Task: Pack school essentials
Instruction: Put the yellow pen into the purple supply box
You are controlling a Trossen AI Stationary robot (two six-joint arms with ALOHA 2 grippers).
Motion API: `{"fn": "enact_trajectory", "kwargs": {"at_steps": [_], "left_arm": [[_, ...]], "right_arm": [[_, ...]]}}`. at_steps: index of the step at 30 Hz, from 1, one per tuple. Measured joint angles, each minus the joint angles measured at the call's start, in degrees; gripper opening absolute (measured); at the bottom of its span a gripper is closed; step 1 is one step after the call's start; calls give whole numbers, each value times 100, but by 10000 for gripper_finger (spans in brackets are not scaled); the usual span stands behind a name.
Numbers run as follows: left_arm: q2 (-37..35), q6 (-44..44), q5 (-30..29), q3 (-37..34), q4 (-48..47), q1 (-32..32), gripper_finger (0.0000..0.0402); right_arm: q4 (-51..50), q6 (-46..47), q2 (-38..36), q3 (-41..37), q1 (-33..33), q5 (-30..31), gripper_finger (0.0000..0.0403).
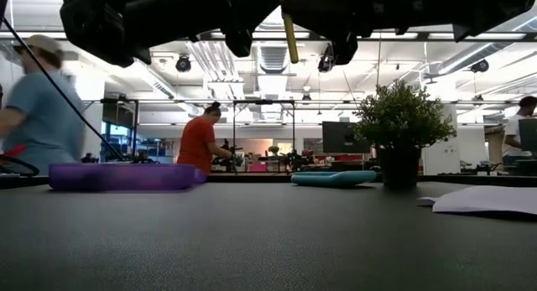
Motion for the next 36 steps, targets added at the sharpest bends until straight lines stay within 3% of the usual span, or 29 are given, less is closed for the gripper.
{"fn": "enact_trajectory", "kwargs": {"at_steps": [7,11,18,21,24,29,36], "left_arm": [[-38,14,-31,0,-135,-8,26],[-360,14,-566,2,-1190,12,26],[-1597,44,-1319,11,-5202,493,26],[-1901,244,-1550,121,-7281,978,24],[-1924,749,-1570,186,-8567,1437,23],[-1869,1192,-1575,153,-8967,1930,22],[-1804,2246,-1664,68,-9293,2143,22]], "right_arm": [[-69,113,-30,19,-11,166,126],[-722,172,-358,24,-22,372,172],[-2782,618,-1460,28,-22,1135,204],[-3228,679,-1815,26,-22,1219,205],[-3340,682,-2019,13,-22,1217,205],[-3368,673,-2024,-59,-9,1197,205],[-3345,601,-1783,-64,-11,1197,205]]}}
